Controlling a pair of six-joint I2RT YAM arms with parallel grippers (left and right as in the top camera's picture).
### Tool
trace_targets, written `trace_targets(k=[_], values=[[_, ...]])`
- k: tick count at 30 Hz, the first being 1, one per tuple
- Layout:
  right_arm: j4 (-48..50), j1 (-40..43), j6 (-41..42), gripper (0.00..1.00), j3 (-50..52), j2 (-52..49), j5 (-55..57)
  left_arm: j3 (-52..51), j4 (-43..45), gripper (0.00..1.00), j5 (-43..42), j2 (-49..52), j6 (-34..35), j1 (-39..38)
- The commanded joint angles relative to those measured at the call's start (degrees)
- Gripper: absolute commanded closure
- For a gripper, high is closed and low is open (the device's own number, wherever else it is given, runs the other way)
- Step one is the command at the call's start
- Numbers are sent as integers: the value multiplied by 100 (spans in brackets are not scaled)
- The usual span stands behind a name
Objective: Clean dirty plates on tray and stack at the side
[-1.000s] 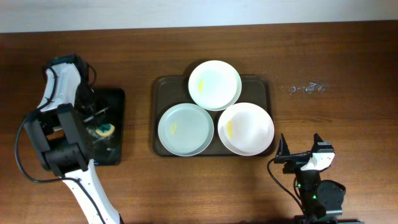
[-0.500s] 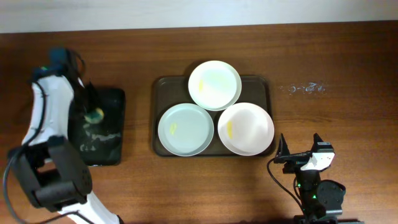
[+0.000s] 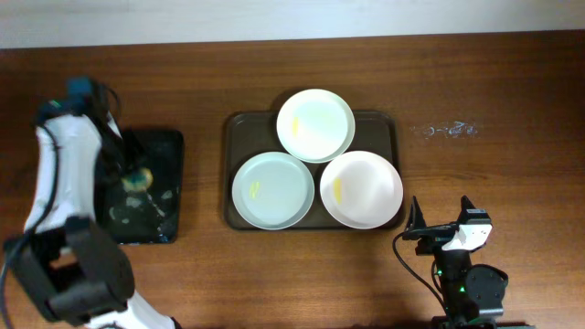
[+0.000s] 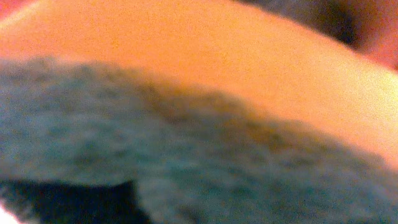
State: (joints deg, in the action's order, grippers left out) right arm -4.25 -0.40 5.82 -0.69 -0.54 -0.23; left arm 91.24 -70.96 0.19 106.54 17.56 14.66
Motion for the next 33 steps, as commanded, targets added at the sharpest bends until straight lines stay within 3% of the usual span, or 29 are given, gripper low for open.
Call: trace_targets(k=[1, 4, 7, 9, 11, 13, 16, 17, 18, 19, 20, 22, 27, 29, 32, 33], values=[[-28, 15, -4, 2, 37, 35, -13, 2173, -723, 100, -1241, -857, -48, -186], [-28, 15, -4, 2, 37, 35, -13, 2505, -977, 100, -1563, -1327, -44, -1014], [-28, 15, -4, 2, 37, 35, -13, 1941, -1051, 100, -1545, -1176, -44, -2131], [-28, 15, -4, 2, 37, 35, -13, 802, -330, 100, -1543, -942, -15, -3206], [-28, 15, -4, 2, 37, 35, -13, -260, 695, 100, -1327, -647, 470, -3886], [-28, 15, -4, 1, 37, 35, -13, -997, 1510, 100, -424, -289, 1130, -4240], [-28, 15, -4, 2, 37, 35, -13, -1163, 2070, 100, -188, 223, 1244, -4352], [-28, 15, -4, 2, 37, 35, -13, -1163, 2105, 91, -210, 304, 1244, -4363], [-28, 15, -4, 2, 37, 35, -13, -1163, 2103, 41, -240, 417, 1241, -4380], [-28, 15, -4, 2, 37, 35, -13, -1163, 2098, 30, -275, 483, 1239, -4391], [-28, 15, -4, 2, 37, 35, -13, -1161, 2085, 25, -275, 485, 1239, -4389], [-28, 15, -4, 2, 37, 35, -13, -955, 1838, 24, -352, 372, 1237, -4341], [-28, 15, -7, 2, 37, 35, -13, 570, 490, 19, -138, -636, 1239, -3860], [-28, 15, -4, 2, 37, 35, -13, 577, 332, 18, 238, -925, 1237, -3569], [-28, 15, -7, 2, 37, 35, -13, 221, 42, 0, 437, -938, 1237, -2953], [-28, 15, -4, 2, 37, 35, -13, 20, 81, 0, 437, -938, 1237, -2776]])
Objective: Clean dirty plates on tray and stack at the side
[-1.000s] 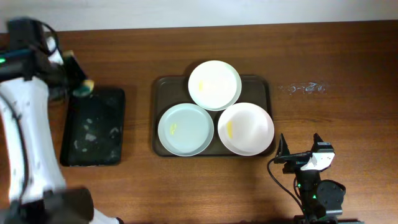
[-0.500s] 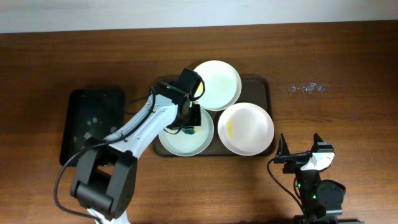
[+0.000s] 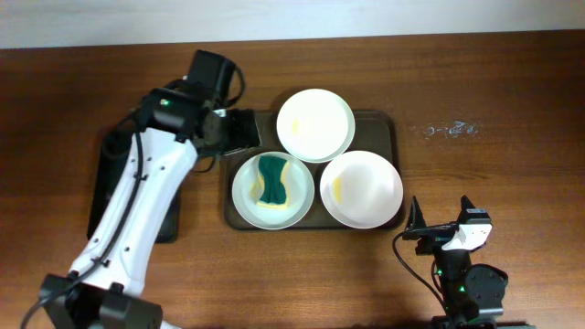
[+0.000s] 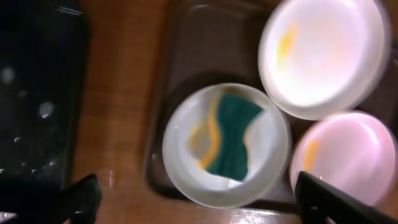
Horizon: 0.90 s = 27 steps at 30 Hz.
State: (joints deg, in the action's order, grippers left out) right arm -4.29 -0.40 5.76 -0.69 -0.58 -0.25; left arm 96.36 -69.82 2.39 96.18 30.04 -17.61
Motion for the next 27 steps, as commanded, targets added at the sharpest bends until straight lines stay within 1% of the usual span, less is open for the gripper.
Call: trace_targets(k=[1, 2, 4, 5, 6, 7, 8, 9, 10, 11, 12, 13, 14, 15, 16, 17, 18, 19, 20, 21, 22, 23, 24, 25, 26, 27], values=[[-22, 13, 26, 2, 37, 39, -20, -706, 9, 0, 210, 98, -11, 619], [348, -2, 1060, 2, 37, 39, -968, -975, 24, 0, 101, 98, -11, 833], [743, 0, 3156, 2, 37, 39, -2802, -1290, 35, 0, -509, 98, -15, 990], [1110, 0, 4406, 2, 37, 39, -2914, -1421, 33, 0, -614, 98, -39, 1003], [1648, 0, 5554, 2, 37, 39, -3045, -1491, 24, 0, -612, 98, -205, 1001], [2702, 2, 6120, 2, 17, 39, -3032, -1515, -66, 0, -610, 98, -404, 1001], [3504, 4, 5777, 2, -400, 9, -3003, -1515, -258, 0, -658, 96, -422, 1001], [2524, 11, 4922, 2, -1084, -92, -2988, -1515, -236, 0, -809, 96, -424, 999], [1180, 11, 3967, 2, -1827, -306, -2846, -1515, -162, 0, -909, 96, -424, 994], [-730, 11, 2872, 2, -2924, -785, -2343, -1515, -70, 0, -925, 96, -422, 994], [-2710, 11, 2199, 1, -4207, -1565, -1355, -1515, 0, 0, -903, 96, -422, 994], [-3779, 9, 1867, 2, -5042, -2216, -780, -1515, 35, 0, -905, 96, -417, 997], [-4673, 9, 1615, 2, -5932, -2994, -501, -1515, 76, 0, -907, 96, -389, 994], [-5152, 9, 1569, 2, -6693, -3698, -531, -1515, 131, 0, -907, 96, -376, 984], [-5493, 9, 1569, 2, -7604, -4540, -1191, -1515, 177, 0, -905, 96, -376, 960], [-5615, 9, 1567, 1, -8098, -5038, -1801, -1517, 195, 0, -905, 96, -376, 929], [-5543, -4, 1565, 10, -8389, -5528, -2470, -1517, 192, 0, -905, 96, -376, 914], [-5436, -66, 1563, 23, -8424, -5886, -2887, -1517, 190, 0, -907, 96, -376, 914], [-5495, -258, 1458, 37, -8419, -6284, -2997, -1517, 190, 0, -905, 96, -376, 914], [-5648, -660, 1340, 31, -8376, -6795, -2942, -1517, 184, 1, -905, 96, -378, 914], [-5814, -1071, 1290, 29, -8338, -7331, -2682, -1517, 184, 1, -905, 96, -378, 914], [-5829, -1471, 1290, 28, -8321, -7772, -2293, -1517, 186, 1, -905, 96, -378, 914], [-5528, -2181, 1316, 55, -8321, -8738, -1473, -1517, 186, 1, -905, 96, -378, 914], [-5370, -2409, 1445, 59, -8321, -9130, -1156, -1517, 188, 1, -905, 96, -378, 914], [-5265, -2531, 1613, 59, -8321, -9442, -946, -1517, 188, 1, -909, 96, -376, 914], [-5097, -2616, 1690, 59, -8321, -9965, -918, -1517, 186, 1, -907, 96, -376, 914]])
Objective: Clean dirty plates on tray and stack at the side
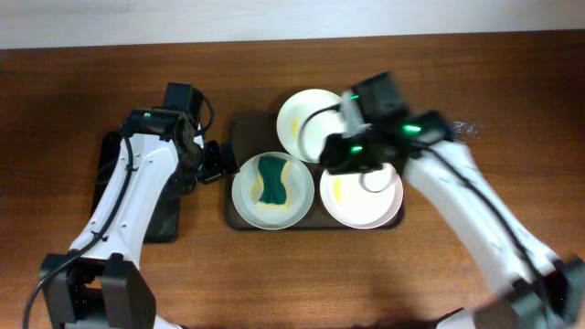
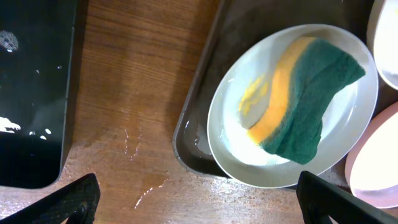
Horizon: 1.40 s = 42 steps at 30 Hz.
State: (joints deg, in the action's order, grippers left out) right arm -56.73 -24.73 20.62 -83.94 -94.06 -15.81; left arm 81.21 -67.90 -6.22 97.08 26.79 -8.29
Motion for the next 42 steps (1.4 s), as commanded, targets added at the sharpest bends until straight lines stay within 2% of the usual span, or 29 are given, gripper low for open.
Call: trace_targets(k=[1, 4, 6, 12, 17, 23, 28, 30, 31, 32, 33, 34, 39, 42], values=[[225, -190, 216, 61, 4, -898, 629, -26, -7, 0, -46, 7, -50, -17], [616, -190, 20, 74, 4, -1628, 588, -120, 20, 0, -42, 9, -52, -17], [951, -190, -382, 74, 4, -1725, 577, -138, 20, 0, -42, 9, -52, -17], [1268, -197, -411, 74, 15, -2081, 544, -138, -13, 1, -44, 9, -55, -17], [1333, -389, -411, 74, 15, -2271, 494, -138, -9, 5, -46, 9, -55, -17], [1456, -492, -372, 74, 15, -2575, 763, -138, -7, 6, -44, 9, -120, -17], [1338, -479, -688, 71, 4, -2566, 809, -138, 15, 6, -46, 9, -140, -17], [1259, -479, -686, 71, 9, -2568, 745, -138, 15, 9, -155, 9, -522, -59], [1261, -483, -682, 71, 15, -2568, 745, -138, 17, 15, -157, 9, -525, -114], [1266, -483, -667, 79, 15, -2568, 743, -138, 39, 16, -155, 9, -525, -188], [1263, -485, -664, 88, 22, -2573, 678, -146, 63, 29, -153, 9, -525, -275], [1281, -487, -643, 91, 50, -2581, 682, -249, 197, 41, -186, 9, -522, -413], [1322, -487, -472, 94, 52, -2634, 682, -1088, 1386, 52, -887, 9, -520, -802], [1283, -487, -470, 96, 52, -2634, 682, -1655, 2457, 48, -1067, 9, -205, -1156]])
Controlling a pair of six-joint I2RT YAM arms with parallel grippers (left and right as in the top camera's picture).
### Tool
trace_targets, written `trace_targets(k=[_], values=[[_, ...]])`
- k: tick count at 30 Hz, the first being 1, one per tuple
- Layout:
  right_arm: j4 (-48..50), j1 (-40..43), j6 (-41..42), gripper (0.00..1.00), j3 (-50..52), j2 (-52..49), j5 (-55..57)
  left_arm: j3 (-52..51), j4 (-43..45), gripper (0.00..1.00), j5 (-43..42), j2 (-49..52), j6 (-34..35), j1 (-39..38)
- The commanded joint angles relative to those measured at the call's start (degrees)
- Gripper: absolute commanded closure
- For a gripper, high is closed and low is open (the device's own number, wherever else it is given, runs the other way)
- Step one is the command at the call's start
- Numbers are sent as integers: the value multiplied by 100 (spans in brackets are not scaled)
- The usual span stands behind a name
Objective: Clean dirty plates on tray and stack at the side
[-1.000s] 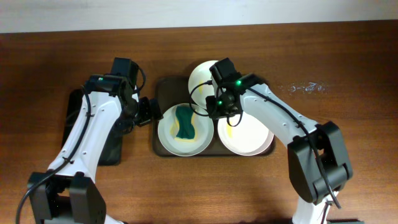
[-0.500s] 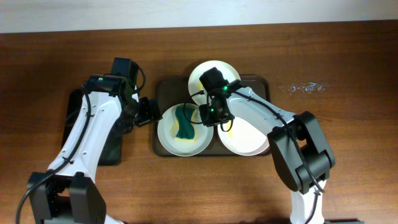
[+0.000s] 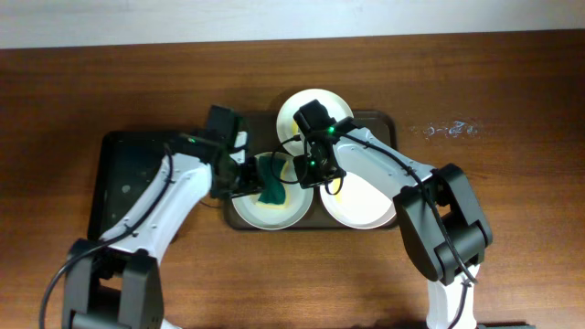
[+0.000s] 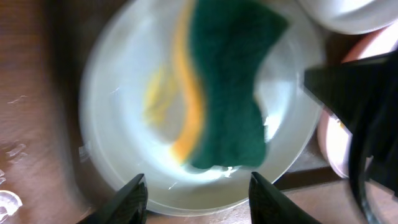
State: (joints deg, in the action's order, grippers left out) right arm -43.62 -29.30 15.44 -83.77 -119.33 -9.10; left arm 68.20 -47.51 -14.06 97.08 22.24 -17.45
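A brown tray holds three plates. On the front left plate lies a green and yellow sponge, beside a yellow smear. My left gripper hovers over that plate's left part; in the wrist view it is open, its fingers wide apart over the plate's rim with nothing between them. My right gripper is at the plate's right rim next to the sponge, dark at the right of the wrist view; how its jaws stand does not show.
The back plate and the front right plate share the tray; the right arm crosses the back one. A wet black tray lies on the wooden table to the left.
My left gripper was open beside the brown tray's left edge and is now over the front left plate. The right gripper has come from the other plates to this plate's right rim.
First my left gripper was at the sponge on the black tray, the right arm parked at the front right. Then the sponge lay in the front left plate, the left gripper open. Later the right arm reached over the tray. Now both grippers are at that plate.
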Motion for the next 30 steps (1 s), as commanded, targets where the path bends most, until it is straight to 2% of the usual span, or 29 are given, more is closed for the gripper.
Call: trace_targets(k=[1, 4, 12, 14, 16, 17, 18, 20, 23, 25, 27, 29, 30], values=[[-28, -31, 46, 96, 35, -107, 11, -459, 649, 47, -269, 9, 302, -306], [-48, -33, 46, 96, 35, -107, 11, -625, 1333, 54, -201, 70, 299, -367], [-48, -31, 44, 96, 37, -107, 13, -625, 2133, 51, 74, 894, 299, -382], [-46, -31, 44, 96, 37, -107, 13, -625, 2109, 62, 640, 922, 299, -382], [-48, -31, 44, 96, 37, -107, 15, -625, 2072, 74, 752, 922, 297, -382], [-48, -31, 44, 96, 39, -107, 15, -623, 2079, 91, 787, 920, 297, -378], [-44, -31, 44, 96, 57, -107, 20, -614, 2094, 99, 857, 918, 295, -372], [-39, -31, 44, 96, 107, -107, 127, -546, 1987, 100, 1274, 881, 299, -354], [94, -31, 44, 96, 245, -107, 146, -216, 1231, 100, 2745, 560, 299, -339], [120, -31, 44, 96, 282, -107, 146, -22, 1016, 100, 3080, 227, 299, -339], [122, -31, 44, 96, 282, -107, 144, 2, 1069, 100, 2765, -85, 302, -339], [144, -31, 46, 96, 282, -107, 144, 0, 1132, 100, 1563, -227, 365, -339], [168, -31, 46, 96, 282, -107, 144, -33, 1132, 100, 1034, -199, 656, -339]])
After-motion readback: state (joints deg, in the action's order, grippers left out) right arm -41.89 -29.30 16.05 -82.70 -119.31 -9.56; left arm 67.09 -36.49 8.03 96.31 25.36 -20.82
